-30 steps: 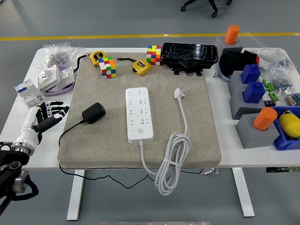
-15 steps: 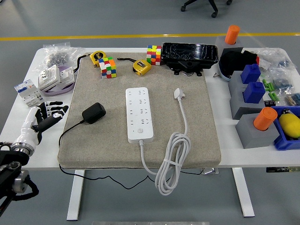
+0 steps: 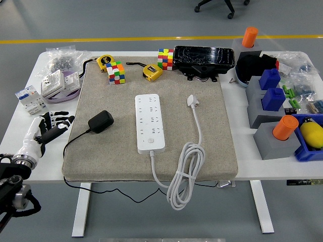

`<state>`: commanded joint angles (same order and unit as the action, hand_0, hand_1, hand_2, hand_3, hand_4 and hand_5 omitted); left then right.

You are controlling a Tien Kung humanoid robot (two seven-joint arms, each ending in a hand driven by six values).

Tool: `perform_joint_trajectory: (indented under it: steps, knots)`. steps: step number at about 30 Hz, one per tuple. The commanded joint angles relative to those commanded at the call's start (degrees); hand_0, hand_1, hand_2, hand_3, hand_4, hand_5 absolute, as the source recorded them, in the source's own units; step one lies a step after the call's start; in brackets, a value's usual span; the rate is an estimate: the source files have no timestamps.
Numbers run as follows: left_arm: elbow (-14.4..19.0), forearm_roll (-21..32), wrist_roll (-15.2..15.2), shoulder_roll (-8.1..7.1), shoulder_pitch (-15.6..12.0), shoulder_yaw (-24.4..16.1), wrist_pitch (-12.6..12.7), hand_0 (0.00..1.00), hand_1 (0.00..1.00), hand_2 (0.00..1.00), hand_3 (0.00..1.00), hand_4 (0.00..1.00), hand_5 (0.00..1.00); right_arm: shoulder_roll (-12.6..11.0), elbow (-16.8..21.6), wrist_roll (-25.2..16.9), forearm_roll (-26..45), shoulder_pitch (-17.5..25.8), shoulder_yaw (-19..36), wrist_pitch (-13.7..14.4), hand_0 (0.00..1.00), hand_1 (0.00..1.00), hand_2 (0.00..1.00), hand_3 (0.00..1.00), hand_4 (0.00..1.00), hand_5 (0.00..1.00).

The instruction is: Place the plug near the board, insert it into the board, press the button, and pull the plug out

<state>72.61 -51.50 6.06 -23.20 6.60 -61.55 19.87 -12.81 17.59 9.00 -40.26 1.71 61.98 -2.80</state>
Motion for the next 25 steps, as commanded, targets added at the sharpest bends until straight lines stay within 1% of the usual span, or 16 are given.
perform_joint_trajectory:
  steps: [2,5,9,16,19,23,25]
  knots:
    - [-0.01,0.32,0.82,0.04,0.03,-0.09,0.12,0.542,0.637,0.598,0.582,0.804,0.282,0.05,-0.09,0.01,0.02,-0.01,-0.05,0.0,0.751,0.734,0.736,0.707,0.998,0.674]
    - [0.48,0.07,1.07,-0.03,0.11,-0.52,0.15,0.542,0.635,0.595,0.581,0.802,0.28,0.05,-0.14,-0.05,-0.13,0.02,0.09,0.1,0.748,0.732,0.733,0.706,0.998,0.674]
    - [1.26,-0.36,0.89,-0.12,-0.04,-1.12,0.08,0.542,0.634,0.595,0.581,0.802,0.279,0.14,-0.15,-0.05,-0.12,0.27,0.05,0.1,0.748,0.732,0.733,0.705,0.998,0.674]
    - [2.96,-1.07,0.68,0.59,-1.22,-3.05,0.03,0.543,0.634,0.594,0.581,0.799,0.276,0.02,0.02,-0.02,-0.34,0.79,0.74,0.14,0.749,0.73,0.733,0.707,0.998,0.674]
    - [3.57,-1.3,0.59,0.79,-1.32,-3.48,0.01,0.543,0.634,0.594,0.581,0.799,0.276,0.02,-0.31,0.0,-0.26,0.7,0.99,0.19,0.749,0.73,0.733,0.707,0.998,0.674]
    - [4.47,-2.77,-0.19,0.53,-1.16,-3.53,-0.21,0.544,0.636,0.594,0.582,0.798,0.275,-0.11,-0.57,0.18,-0.22,0.79,2.05,0.02,0.75,0.733,0.733,0.708,0.998,0.675]
    - [5.35,-3.31,-0.26,0.32,-0.85,-4.19,-0.28,0.544,0.636,0.594,0.582,0.798,0.275,-0.3,-0.97,0.05,-0.29,0.4,3.46,0.24,0.75,0.733,0.733,0.708,0.998,0.675]
